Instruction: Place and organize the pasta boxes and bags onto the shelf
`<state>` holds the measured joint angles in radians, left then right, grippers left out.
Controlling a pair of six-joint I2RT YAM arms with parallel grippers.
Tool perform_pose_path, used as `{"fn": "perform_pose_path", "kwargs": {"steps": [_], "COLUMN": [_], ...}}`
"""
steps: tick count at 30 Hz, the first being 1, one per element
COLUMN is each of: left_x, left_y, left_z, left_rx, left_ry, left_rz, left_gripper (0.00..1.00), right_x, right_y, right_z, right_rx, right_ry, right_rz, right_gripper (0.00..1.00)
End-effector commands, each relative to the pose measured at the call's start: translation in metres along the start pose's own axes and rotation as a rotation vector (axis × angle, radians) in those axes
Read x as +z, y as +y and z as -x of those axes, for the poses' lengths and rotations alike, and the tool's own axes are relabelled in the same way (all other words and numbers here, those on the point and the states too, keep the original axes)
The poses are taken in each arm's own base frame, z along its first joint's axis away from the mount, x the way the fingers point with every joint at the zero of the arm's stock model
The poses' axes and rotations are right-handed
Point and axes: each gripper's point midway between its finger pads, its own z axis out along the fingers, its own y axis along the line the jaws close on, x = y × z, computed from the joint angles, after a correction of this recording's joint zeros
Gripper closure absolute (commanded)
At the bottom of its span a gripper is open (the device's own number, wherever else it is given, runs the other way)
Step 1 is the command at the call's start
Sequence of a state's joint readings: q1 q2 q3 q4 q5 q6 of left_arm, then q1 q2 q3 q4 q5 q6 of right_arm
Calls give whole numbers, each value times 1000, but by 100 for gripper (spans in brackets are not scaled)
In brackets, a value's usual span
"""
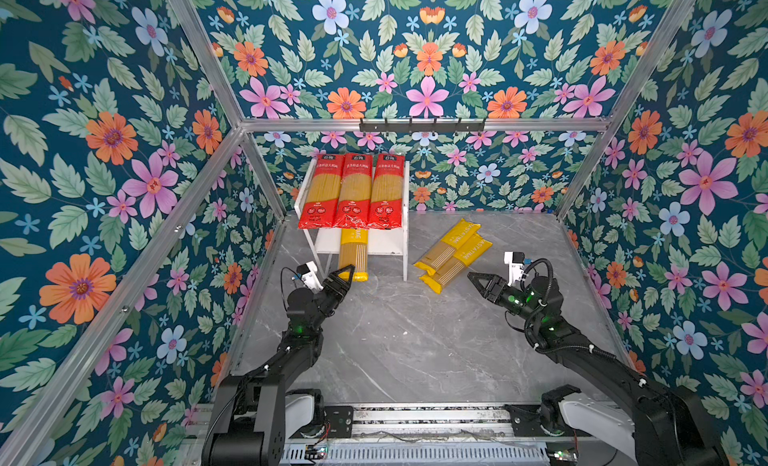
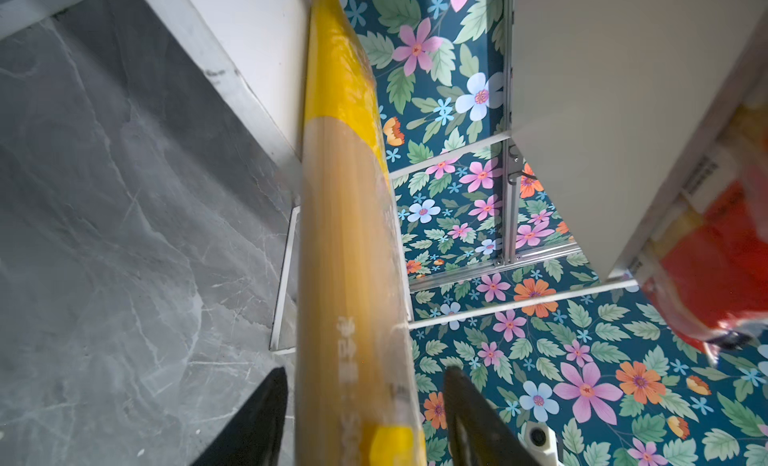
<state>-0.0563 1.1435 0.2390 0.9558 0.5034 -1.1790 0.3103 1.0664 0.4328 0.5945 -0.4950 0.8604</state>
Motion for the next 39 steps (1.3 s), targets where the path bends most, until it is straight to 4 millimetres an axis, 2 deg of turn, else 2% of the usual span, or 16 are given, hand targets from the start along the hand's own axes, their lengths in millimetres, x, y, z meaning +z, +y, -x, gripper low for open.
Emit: {"fn": "perform_pose_path", "kwargs": {"steps": [1, 5, 8, 10, 12, 16, 22, 30, 34, 39], "left_x": [-10, -14, -9, -5, -1, 3, 3, 10, 23, 31], "left_y": [-17, -20, -22, -22, -22, -24, -15, -12, -20, -15], "left_z": [6, -10, -16, -19, -18, -13, 13, 42, 42, 43], "left_rx": [9, 32, 51, 51, 41, 30, 82, 84, 69, 70], "left_ry": [-68, -71, -62, -54, -58, -81, -155, -136, -46, -24], "left_rz": [-76, -82, -79, -80, -88, -105, -22, -18, -84, -73], "left_gripper": [36, 36, 37, 41, 50, 67, 86, 92, 93, 96], "right_x": [1, 3, 5, 5, 5, 1, -4, -3, -4, -4], "right_y": [6, 6, 7, 8, 9, 10, 11, 7, 4, 4], "right_z": [4, 4, 5, 5, 5, 5, 4, 2, 1, 1], "right_rx": [-5, 9, 21, 25, 25, 17, 0, 5, 6, 6], "right_ry": [-9, -9, -6, -4, -2, -4, -5, -5, -2, -6], "right_rz": [24, 30, 39, 44, 45, 30, 19, 12, 6, 6], "right_gripper": [48, 48, 49, 49, 49, 49, 49, 49, 49, 49]}}
